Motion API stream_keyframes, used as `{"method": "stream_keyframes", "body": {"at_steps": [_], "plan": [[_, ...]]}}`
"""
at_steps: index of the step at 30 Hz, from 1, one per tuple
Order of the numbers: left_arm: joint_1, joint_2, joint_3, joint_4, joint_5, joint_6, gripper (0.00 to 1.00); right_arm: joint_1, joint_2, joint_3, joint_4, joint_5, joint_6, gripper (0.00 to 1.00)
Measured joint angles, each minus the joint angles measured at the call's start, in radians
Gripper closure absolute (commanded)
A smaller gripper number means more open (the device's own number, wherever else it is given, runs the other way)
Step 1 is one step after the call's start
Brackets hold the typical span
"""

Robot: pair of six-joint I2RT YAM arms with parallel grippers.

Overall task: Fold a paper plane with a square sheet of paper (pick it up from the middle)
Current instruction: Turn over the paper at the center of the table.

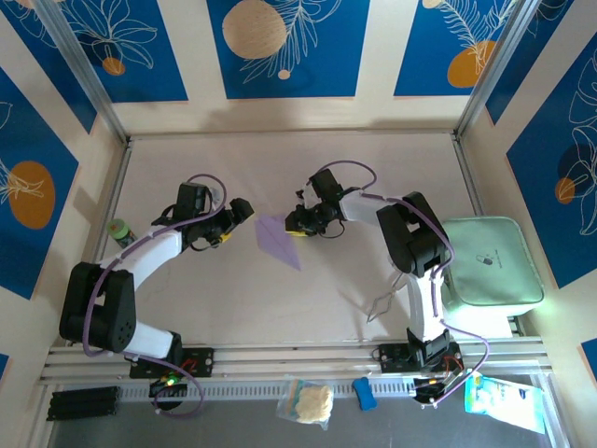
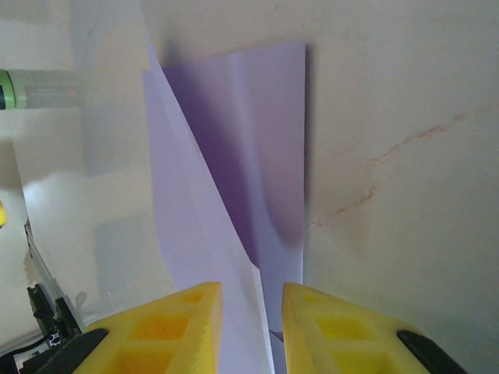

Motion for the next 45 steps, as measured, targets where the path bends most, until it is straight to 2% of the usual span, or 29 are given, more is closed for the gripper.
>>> {"method": "stream_keyframes", "body": {"at_steps": [11, 17, 27, 36, 41, 45], "plan": [[0.0, 0.0, -0.001, 0.017, 0.021, -0.004, 0.01, 0.006, 0.005, 0.0, 0.014, -0.045, -0.023, 0.92], [-0.003, 0.0, -0.039, 0.116, 0.09, -0.043, 0.0, -0.002, -0.022, -0.036, 0.091, -0.081, 0.006, 0.93], [-0.074, 0.004, -0.09, 0.387, 0.225, -0.127, 0.03, -0.044, -0.203, -0.138, 0.283, -0.221, 0.169, 0.93], [-0.137, 0.101, -0.09, 0.618, 0.303, -0.201, 0.23, -0.061, -0.254, -0.212, 0.475, -0.344, 0.357, 0.92], [-0.161, 0.126, -0.09, 0.705, 0.329, -0.229, 0.38, -0.071, -0.256, -0.244, 0.57, -0.382, 0.455, 0.92], [-0.162, 0.126, -0.089, 0.745, 0.337, -0.233, 0.45, -0.08, -0.256, -0.253, 0.617, -0.399, 0.502, 0.92]]}}
